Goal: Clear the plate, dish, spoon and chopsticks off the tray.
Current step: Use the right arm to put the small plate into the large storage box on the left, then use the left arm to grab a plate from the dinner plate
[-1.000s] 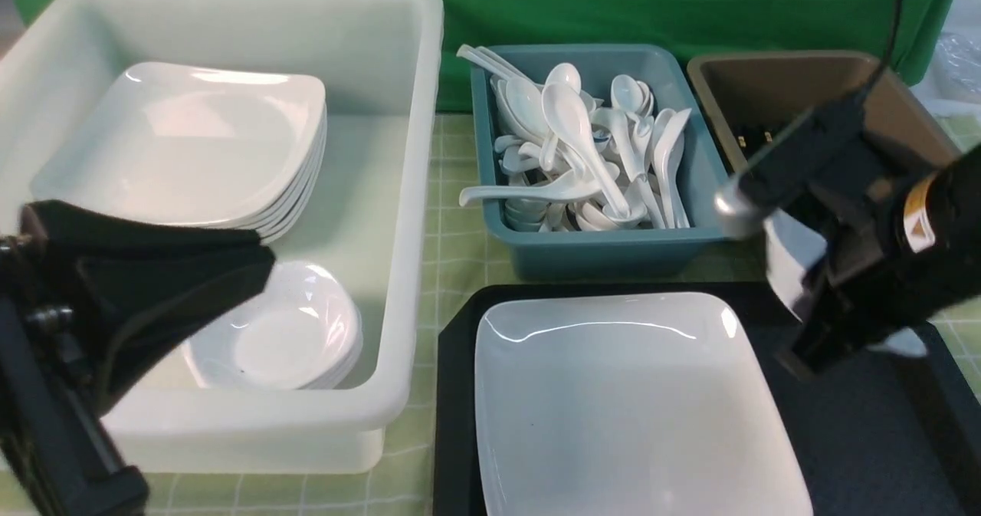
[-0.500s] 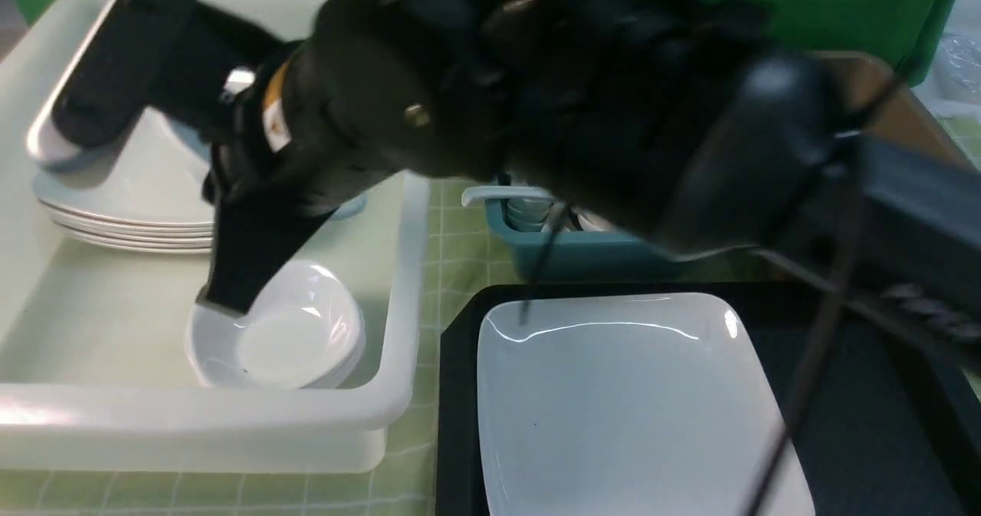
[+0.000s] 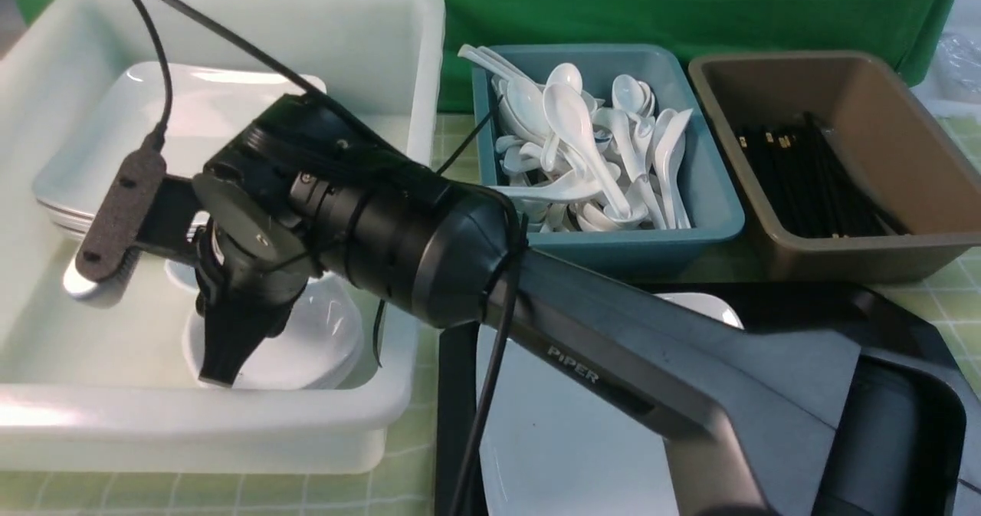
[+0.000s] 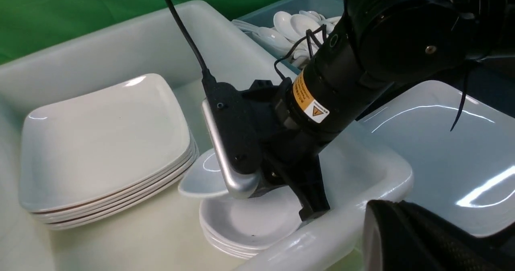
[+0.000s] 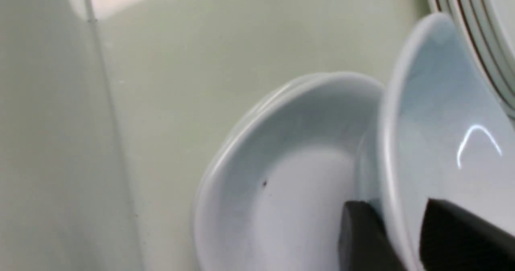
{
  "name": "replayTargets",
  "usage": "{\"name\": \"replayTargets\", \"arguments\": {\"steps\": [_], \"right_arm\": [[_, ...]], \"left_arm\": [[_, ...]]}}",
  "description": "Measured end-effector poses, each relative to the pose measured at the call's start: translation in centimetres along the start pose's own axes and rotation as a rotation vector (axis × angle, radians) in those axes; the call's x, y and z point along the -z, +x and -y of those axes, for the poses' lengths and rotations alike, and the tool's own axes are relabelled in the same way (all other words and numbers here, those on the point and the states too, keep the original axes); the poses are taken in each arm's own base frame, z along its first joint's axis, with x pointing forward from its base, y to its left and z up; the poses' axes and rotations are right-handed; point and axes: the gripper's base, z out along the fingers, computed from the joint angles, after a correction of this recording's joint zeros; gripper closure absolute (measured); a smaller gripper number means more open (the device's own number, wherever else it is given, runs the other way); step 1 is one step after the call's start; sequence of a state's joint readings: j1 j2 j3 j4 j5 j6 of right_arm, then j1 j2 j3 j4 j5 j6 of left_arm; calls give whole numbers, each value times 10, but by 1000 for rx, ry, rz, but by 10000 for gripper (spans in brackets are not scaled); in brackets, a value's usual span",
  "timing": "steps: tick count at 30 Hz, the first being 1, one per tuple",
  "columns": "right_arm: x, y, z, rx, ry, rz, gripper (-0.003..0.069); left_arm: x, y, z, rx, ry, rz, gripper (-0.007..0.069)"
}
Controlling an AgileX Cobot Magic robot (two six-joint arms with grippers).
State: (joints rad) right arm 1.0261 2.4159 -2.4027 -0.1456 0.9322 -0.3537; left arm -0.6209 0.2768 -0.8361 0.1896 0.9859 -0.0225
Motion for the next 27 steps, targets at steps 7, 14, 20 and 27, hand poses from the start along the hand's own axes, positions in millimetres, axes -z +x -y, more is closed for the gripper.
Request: {"name": "replayTargets", "arguments": {"steps": [7,14,20,27], "right_arm": [[53,1,3,-55,-32,-72,186],[149,-2,20,-158,33,30,278],[211,50,28,-315,70,-31,493],[272,176,-11,-498,91,-169,535]], "left_arm": [[-3,-3,1,4,11,9,603],[-33,-15,9,-20,55,-45,603],[-74,-19,30,-201,253,-198,603],[-143,-14,70,-419,550,-345,603]]}}
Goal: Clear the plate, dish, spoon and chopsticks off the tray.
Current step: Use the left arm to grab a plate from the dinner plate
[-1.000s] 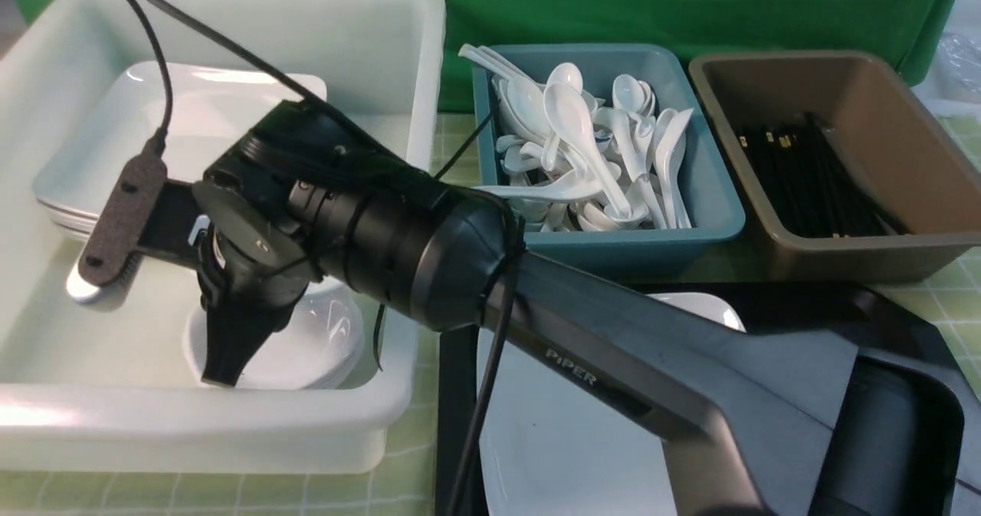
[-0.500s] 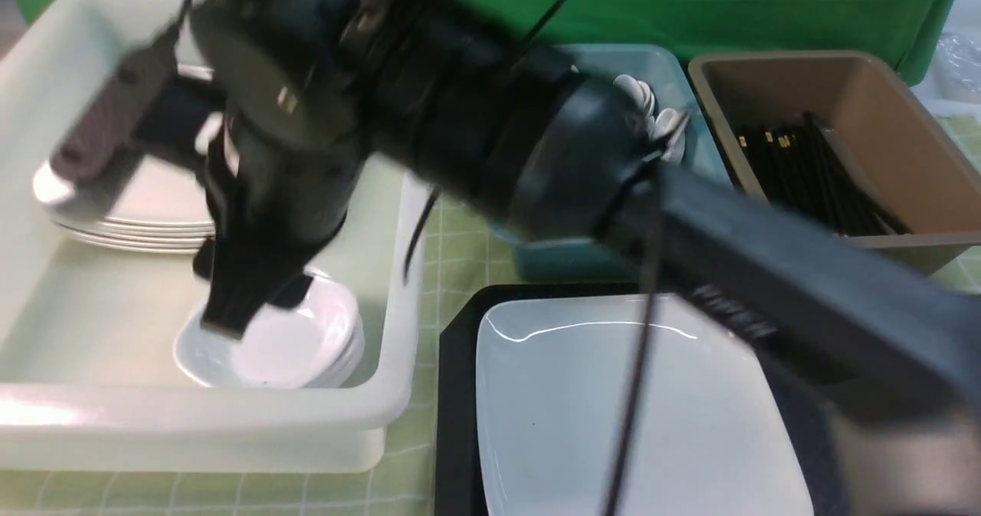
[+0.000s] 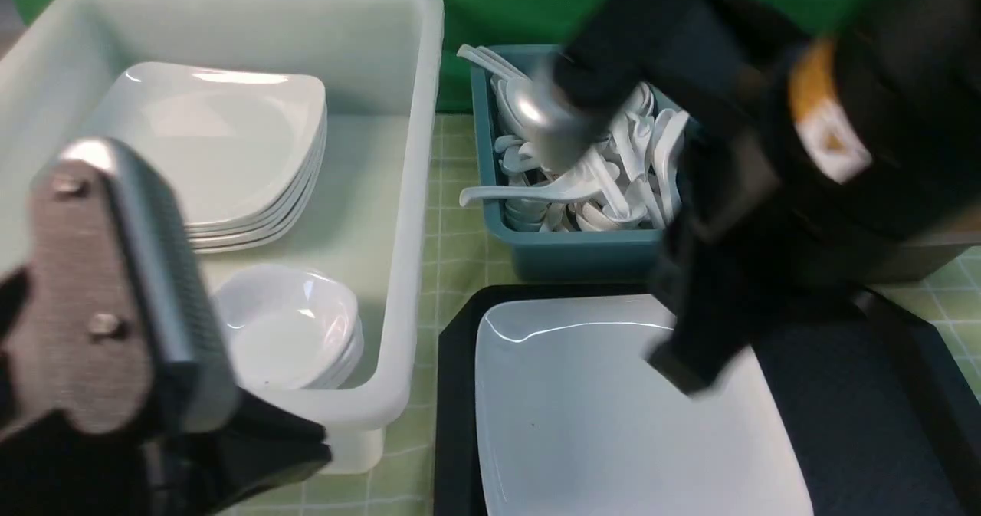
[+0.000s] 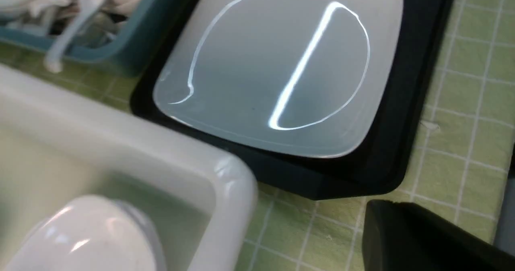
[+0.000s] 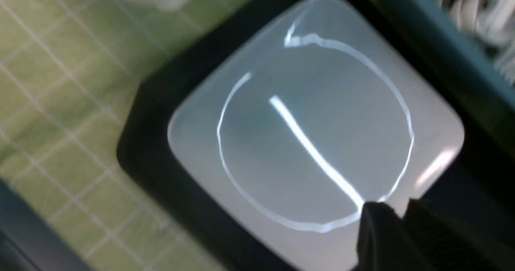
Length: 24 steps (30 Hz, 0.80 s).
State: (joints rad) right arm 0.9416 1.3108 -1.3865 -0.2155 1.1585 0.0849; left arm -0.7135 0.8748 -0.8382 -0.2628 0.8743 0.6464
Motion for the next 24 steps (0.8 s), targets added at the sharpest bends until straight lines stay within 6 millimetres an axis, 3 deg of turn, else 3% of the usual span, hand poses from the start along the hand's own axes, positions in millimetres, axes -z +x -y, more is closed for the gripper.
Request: {"name": "replayTargets", "arguments": {"steps": [1,2,3,4,8,9,10,13,14,16,20,24], "right_arm": [[6,10,1,-20,-1,12,535],[6,42,2,-65,-1,6,535],[6,46,2,-71,-1,6,535],[11,73,4,-125,-5,27,535],[23,126,8,-234,-17,102,534],[24,126,8,-237,-18,103,534],[28,141,9,-258,-23,138,534],[37,162,11,-279,-36,215,534],[38,164,12,-280,-37,225,534],[45,174,13,-296,-47,283,534],[51,182,15,-309,-53,325,532],[52,184,15,-312,-55,332,529]], "left_arm": [[-6,-1,-1,-11,9,-13,603],[-34,-7,0,-75,72,-66,603],[-34,-8,0,-80,69,-62,603],[-63,-12,4,-145,124,-110,603],[-129,-12,22,-315,203,-231,596],[-131,-12,23,-327,207,-236,595],[-149,-8,28,-387,215,-275,579],[-179,1,31,-471,219,-337,498],[-181,1,31,-473,219,-339,491],[-196,6,32,-493,218,-357,391],[-210,9,29,-553,190,-347,259],[-217,7,27,-613,158,-317,214]]}}
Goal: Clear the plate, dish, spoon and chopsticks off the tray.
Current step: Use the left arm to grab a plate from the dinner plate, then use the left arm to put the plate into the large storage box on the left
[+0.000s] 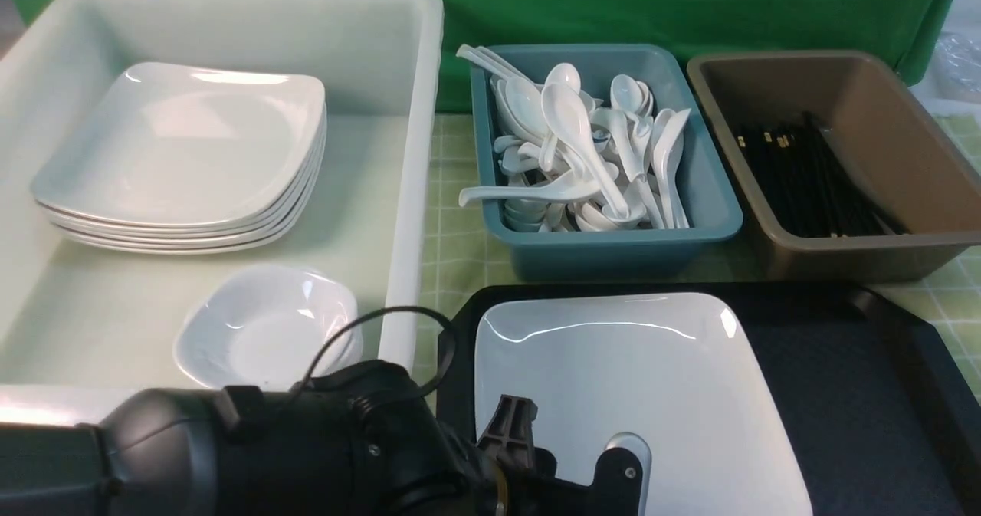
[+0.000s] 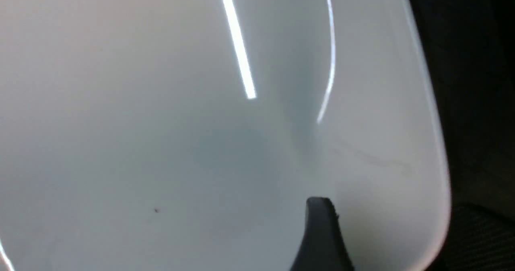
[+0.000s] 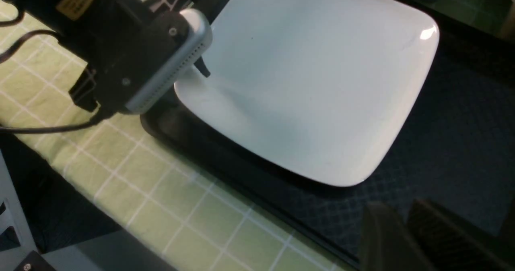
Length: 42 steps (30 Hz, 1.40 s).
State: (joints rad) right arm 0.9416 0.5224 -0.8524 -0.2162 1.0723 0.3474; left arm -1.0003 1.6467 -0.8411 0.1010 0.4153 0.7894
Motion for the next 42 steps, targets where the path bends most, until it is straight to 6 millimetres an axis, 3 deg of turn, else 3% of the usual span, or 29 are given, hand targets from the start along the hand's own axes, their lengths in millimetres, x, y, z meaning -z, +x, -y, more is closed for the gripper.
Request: {"name": "replayTargets", "arguments": {"steps": [7,16,21,25,29,32,33,34,35,42], "right_arm": [[0,0,0,0,-1,0,515],[0,0,0,-1,-1,-1,513],[0,0,0,14,-1,0,505],[0,0,0,18,-2,0,498],[1,0,0,18,-3,1,496],[1,0,0,18,-3,1,496],[1,0,0,18,-3,1,496],[1,0,0,18,-3,1,494],[1,0,1,20,3,3,494],[10,-7,6,6,54,57,494]], "left_arm": [[-17,2,0,-73,-5,-26,249],[-24,0,-1,-58,5,-31,273],[-26,-2,0,-2,10,-28,383],[-23,-7,2,-5,9,-14,393],[-1,-20,17,0,38,6,417],[34,-35,27,-12,9,87,511],[37,-37,28,-16,7,95,518],[47,-40,28,-19,-10,123,540],[73,-46,28,-4,-46,190,576],[125,-52,24,41,-108,316,594]]}}
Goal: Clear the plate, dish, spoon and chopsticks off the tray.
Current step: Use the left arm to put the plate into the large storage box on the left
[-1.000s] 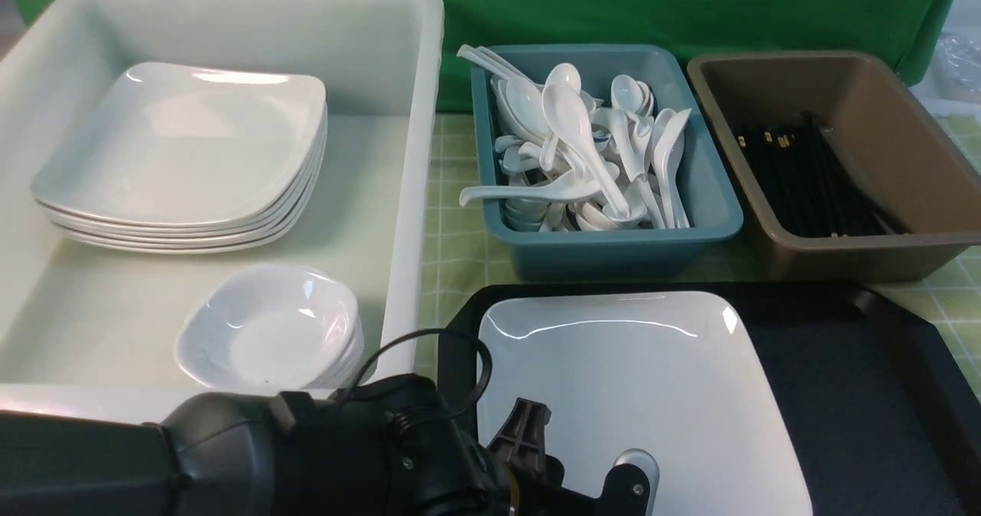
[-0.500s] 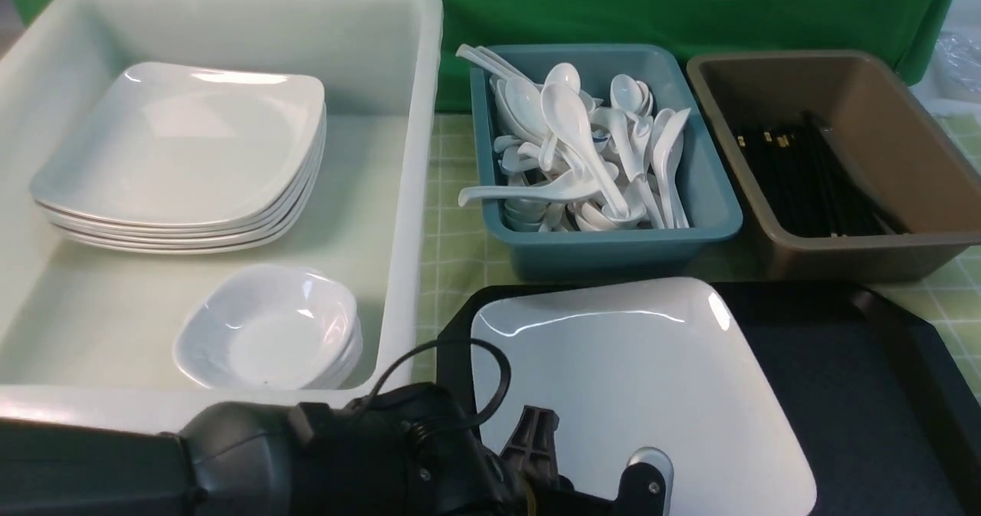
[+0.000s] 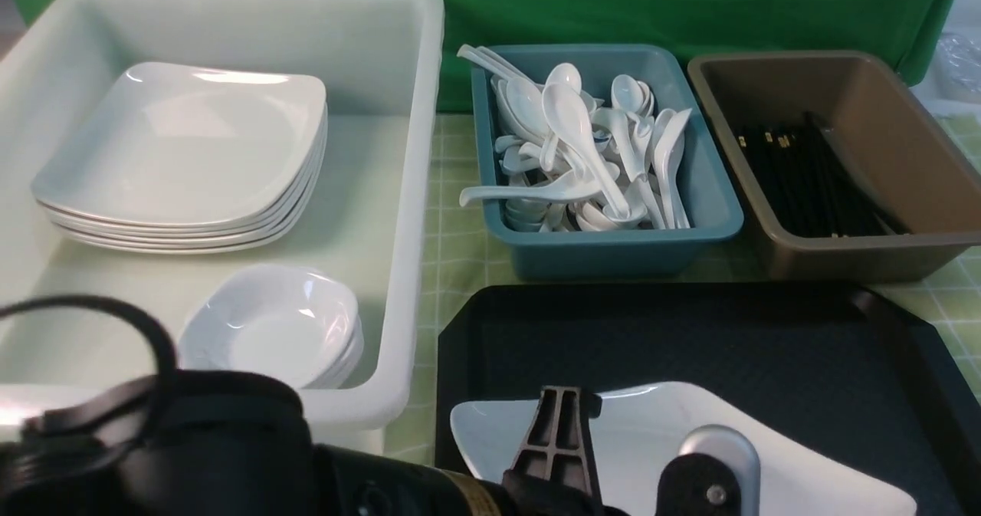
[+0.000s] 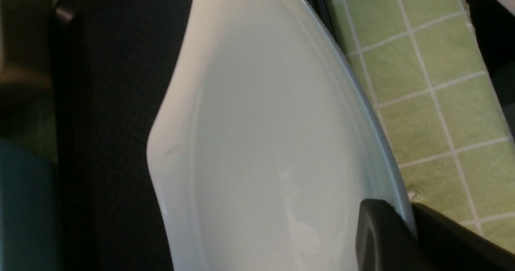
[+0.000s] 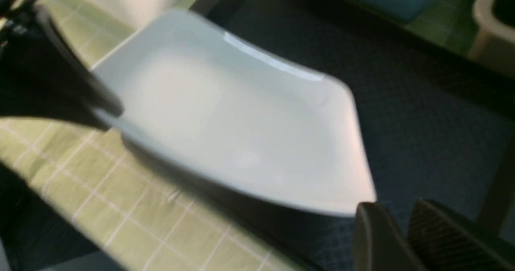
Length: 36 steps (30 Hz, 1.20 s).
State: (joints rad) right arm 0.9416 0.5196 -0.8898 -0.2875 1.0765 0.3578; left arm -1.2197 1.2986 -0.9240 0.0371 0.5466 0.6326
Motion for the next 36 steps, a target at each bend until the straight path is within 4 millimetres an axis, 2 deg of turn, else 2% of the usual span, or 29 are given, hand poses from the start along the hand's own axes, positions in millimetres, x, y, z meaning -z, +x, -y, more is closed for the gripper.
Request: {"name": "replayTargets", "arguments": {"steps": [9,12,19,23,27,29,30,33,34,36], "right_arm": [[21,-13,18,-85,155,83,494],[27,-15,25,-115,215,105,494],[31,-20,32,-166,289,160,494],[32,-20,33,-175,292,164,494],[31,-26,28,-193,231,235,563],[30,-36,17,-172,108,313,622],[30,-37,15,-164,90,324,627],[26,-48,3,-105,-10,380,634],[23,-51,0,-89,-25,383,634],[20,-53,-3,-70,-28,371,634]], "left_arm": [[15,-3,1,-20,6,34,594],[29,-10,1,-39,-6,75,592],[77,-34,-23,-31,-145,213,592],[95,-31,-48,11,-281,202,592],[104,-1,-84,107,-447,91,592],[108,30,-107,209,-528,-13,592],[109,35,-110,221,-542,-31,592],[112,79,-136,317,-629,-188,592],[112,99,-146,358,-653,-249,592],[111,124,-157,408,-678,-326,592]]}}
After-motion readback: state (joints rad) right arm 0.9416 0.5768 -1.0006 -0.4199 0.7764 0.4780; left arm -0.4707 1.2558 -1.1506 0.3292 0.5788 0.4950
